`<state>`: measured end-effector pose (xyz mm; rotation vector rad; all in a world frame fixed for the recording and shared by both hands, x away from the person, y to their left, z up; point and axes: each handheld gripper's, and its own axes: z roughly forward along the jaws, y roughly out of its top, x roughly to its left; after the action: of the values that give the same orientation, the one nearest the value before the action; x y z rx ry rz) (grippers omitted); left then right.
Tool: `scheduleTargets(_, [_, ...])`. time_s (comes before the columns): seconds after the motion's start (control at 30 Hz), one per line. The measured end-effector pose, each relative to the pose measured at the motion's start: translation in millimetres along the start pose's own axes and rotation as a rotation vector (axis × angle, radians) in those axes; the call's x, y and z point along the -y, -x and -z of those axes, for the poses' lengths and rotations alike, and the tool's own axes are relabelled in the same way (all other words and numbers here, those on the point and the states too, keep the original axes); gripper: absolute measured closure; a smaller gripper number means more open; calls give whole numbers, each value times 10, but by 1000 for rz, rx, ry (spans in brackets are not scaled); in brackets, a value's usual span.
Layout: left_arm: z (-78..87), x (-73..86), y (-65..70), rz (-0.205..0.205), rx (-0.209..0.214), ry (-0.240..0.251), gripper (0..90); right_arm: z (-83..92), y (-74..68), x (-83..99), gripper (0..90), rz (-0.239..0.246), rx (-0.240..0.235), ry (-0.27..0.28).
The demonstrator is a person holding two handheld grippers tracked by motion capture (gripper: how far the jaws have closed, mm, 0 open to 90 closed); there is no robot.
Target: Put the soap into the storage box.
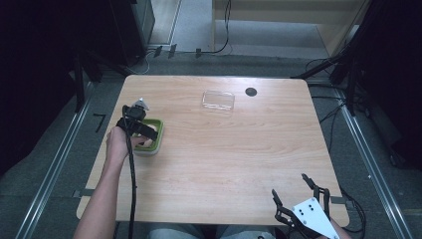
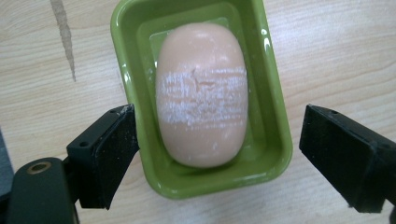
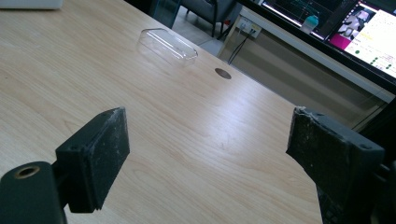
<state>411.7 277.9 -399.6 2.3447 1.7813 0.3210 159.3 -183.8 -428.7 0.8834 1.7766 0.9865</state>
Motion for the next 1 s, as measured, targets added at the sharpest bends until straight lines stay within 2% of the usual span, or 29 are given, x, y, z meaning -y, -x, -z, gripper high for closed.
scheduleTargets(0.73, [246, 343, 113, -11, 8, 12, 36, -2, -2, -2, 133, 3, 0, 8])
scheduleTargets(1.0, [274, 553, 228, -53, -2, -7, 29, 0, -6, 0, 132, 7, 0, 10])
